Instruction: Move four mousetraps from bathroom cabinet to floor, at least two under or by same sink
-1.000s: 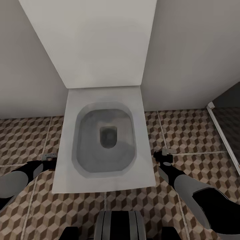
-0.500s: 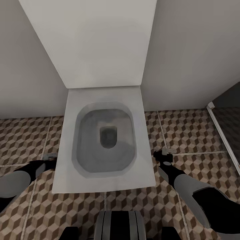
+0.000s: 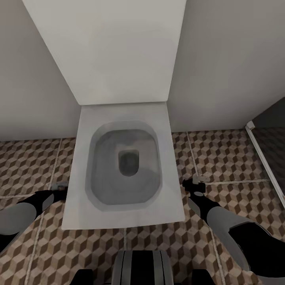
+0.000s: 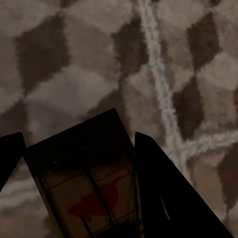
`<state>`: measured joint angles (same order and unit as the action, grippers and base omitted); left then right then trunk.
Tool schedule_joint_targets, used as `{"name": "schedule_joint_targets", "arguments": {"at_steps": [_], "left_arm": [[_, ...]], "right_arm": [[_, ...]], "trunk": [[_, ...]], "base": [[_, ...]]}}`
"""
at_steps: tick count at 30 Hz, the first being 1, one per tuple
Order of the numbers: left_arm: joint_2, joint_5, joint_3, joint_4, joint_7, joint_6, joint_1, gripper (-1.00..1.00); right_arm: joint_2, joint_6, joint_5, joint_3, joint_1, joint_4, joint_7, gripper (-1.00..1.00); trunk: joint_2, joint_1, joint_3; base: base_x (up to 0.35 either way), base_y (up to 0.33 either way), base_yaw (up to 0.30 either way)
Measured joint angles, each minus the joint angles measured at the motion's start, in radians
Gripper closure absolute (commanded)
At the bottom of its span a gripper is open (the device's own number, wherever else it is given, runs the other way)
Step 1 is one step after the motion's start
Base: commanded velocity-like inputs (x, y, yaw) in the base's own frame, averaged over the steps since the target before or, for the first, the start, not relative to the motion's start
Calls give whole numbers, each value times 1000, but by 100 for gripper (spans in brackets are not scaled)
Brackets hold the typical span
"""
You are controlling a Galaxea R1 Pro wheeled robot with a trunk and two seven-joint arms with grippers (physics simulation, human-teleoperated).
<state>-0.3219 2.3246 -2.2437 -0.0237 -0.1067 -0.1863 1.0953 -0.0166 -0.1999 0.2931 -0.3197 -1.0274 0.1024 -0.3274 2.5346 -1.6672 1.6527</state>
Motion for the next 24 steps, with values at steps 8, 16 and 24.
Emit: {"name": "schedule_joint_targets", "arguments": {"at_steps": [8, 16, 24], "left_arm": [[-12, 1, 3, 0, -1, 73, 0, 100], [-34, 2, 15, 0, 0, 78, 0, 100], [-53, 2, 57, 1, 0, 78, 0, 100]], "right_arm": [[-1, -1, 0, 0, 0, 1, 0, 100], [-1, -3, -3, -1, 0, 1, -4, 100], [-1, -4, -20, 0, 0, 3, -6, 100]], "trunk": [[0, 0, 0], [0, 0, 0], [0, 0, 0]], "base": [[0, 0, 0], [0, 0, 0], [0, 0, 123]]}}
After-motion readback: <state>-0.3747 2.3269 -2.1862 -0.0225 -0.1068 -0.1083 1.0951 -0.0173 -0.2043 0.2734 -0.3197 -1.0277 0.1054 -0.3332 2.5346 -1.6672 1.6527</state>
